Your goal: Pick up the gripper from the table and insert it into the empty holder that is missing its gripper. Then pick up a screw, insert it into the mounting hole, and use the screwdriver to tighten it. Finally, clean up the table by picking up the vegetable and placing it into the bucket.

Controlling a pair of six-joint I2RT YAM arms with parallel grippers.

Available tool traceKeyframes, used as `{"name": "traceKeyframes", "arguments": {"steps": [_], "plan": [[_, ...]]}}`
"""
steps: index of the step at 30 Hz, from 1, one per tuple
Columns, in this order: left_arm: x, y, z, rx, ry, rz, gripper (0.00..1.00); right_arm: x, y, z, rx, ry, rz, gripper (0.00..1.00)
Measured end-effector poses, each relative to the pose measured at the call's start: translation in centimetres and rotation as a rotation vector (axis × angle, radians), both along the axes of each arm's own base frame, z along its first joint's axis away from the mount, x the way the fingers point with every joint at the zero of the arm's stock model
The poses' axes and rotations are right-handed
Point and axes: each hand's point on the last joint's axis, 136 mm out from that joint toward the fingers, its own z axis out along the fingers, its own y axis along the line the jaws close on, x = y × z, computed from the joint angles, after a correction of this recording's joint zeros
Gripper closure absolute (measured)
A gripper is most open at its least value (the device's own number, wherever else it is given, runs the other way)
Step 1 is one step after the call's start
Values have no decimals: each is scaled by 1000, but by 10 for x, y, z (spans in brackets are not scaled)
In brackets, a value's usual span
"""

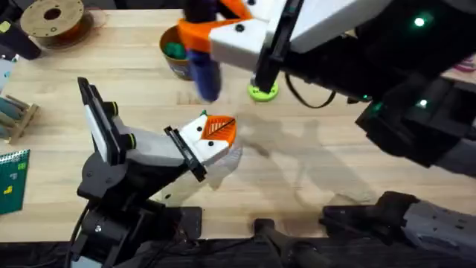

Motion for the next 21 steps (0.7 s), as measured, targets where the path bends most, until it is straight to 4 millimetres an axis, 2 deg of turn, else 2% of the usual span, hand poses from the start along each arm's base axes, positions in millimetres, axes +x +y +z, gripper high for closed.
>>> {"name": "traceKeyframes", "arguments": {"steps": [4,8,11,13,17,21], "plan": [[0,0,0,0,0,0,993,42,-29,-38,-199,-44,-201,968],[0,0,0,0,0,0,993,83,-76,-94,-520,-76,-409,968],[0,0,0,0,0,0,993,105,-112,-142,-802,-95,-489,968],[0,0,0,0,0,0,993,112,-130,-168,-972,-121,-497,968],[0,0,0,0,0,0,993,126,-153,-195,-1211,-214,-494,968],[0,0,0,0,0,0,993,139,-177,-219,-1359,-226,-486,968]]}}
